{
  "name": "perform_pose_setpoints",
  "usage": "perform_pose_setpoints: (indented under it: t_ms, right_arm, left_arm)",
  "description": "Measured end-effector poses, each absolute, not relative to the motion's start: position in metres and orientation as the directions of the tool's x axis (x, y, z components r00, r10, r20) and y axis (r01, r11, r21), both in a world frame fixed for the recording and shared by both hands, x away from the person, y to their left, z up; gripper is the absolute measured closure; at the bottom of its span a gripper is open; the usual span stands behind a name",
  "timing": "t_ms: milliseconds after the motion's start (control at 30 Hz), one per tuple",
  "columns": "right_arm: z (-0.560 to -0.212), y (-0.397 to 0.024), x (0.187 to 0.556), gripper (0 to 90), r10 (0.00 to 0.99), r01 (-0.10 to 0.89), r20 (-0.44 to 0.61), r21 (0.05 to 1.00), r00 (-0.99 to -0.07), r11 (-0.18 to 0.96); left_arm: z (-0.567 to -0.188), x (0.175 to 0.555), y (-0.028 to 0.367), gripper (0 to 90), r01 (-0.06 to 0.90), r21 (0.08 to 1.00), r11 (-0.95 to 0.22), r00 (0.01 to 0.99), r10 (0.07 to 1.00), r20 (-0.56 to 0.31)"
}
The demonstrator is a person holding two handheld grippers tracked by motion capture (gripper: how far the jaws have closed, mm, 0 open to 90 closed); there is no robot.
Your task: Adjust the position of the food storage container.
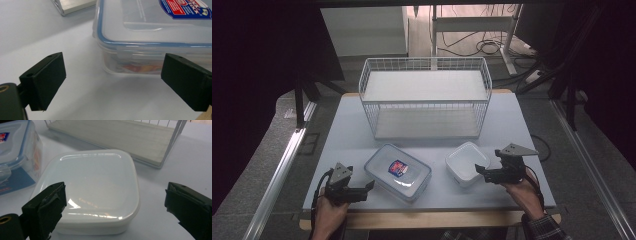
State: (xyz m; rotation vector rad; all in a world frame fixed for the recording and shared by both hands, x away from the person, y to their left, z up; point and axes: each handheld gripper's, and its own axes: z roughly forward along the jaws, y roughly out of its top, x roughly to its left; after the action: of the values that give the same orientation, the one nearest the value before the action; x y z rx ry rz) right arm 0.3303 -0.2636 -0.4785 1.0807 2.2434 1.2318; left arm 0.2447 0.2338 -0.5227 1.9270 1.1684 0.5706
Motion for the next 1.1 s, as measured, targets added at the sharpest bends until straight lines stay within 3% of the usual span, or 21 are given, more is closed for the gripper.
perform_pose_setpoints:
  t_ms: [233,400,533,567,633,667,833,867,933,1000,1033,1100]
  right_arm:
    - [-0.476,-0.262,0.331,3.8,0.757,0.471,0.056,0.812,-0.651,0.345]
    - [-0.47,-0.26,0.33,10.2,0.75,0.462,0.036,0.806,-0.661,0.369]
    - [-0.464,-0.257,0.329,20.2,0.743,0.444,0.017,0.811,-0.669,0.382]
    - [-0.46,-0.254,0.328,28.7,0.74,0.434,0.011,0.816,-0.673,0.383]
    - [-0.458,-0.252,0.327,32.7,0.732,0.431,0.014,0.816,-0.681,0.385]
    - [-0.455,-0.247,0.328,40.5,0.711,0.417,0.014,0.818,-0.703,0.397]
    - [-0.453,-0.23,0.328,52.9,0.664,0.386,-0.007,0.809,-0.748,0.443]
    - [-0.452,-0.221,0.328,61.1,0.639,0.386,0.005,0.8,-0.769,0.459]
    - [-0.452,-0.214,0.328,69.1,0.612,0.383,0.026,0.8,-0.79,0.461]
    - [-0.451,-0.211,0.329,72.4,0.599,0.38,0.03,0.798,-0.8,0.468]
    - [-0.45,-0.203,0.329,79.0,0.576,0.362,0.023,0.799,-0.817,0.48]
    - [-0.449,-0.199,0.329,81.1,0.568,0.35,0.016,0.801,-0.823,0.485]
  left_arm:
    - [-0.523,0.246,0.229,4.2,0.528,0.799,-0.288,0.487,0.873,-0.007]
    - [-0.523,0.247,0.228,4.7,0.548,0.787,-0.285,0.491,0.871,-0.026]
    - [-0.523,0.247,0.227,4.7,0.548,0.784,-0.291,0.492,0.87,-0.022]
    - [-0.523,0.247,0.228,4.7,0.549,0.785,-0.287,0.49,0.872,-0.023]
    - [-0.523,0.247,0.228,4.8,0.55,0.785,-0.286,0.488,0.872,-0.025]
    - [-0.523,0.247,0.229,4.8,0.551,0.785,-0.282,0.489,0.872,-0.031]
    - [-0.523,0.247,0.228,4.5,0.542,0.786,-0.297,0.507,0.862,-0.024]
    - [-0.523,0.247,0.227,4.4,0.541,0.785,-0.302,0.508,0.861,-0.019]
    - [-0.523,0.247,0.227,4.4,0.54,0.785,-0.303,0.511,0.859,-0.019]
    - [-0.523,0.247,0.227,4.5,0.539,0.786,-0.303,0.512,0.859,-0.02]
    - [-0.523,0.247,0.227,4.7,0.539,0.785,-0.305,0.512,0.859,-0.018]
    - [-0.523,0.247,0.227,4.7,0.539,0.785,-0.305,0.511,0.86,-0.017]
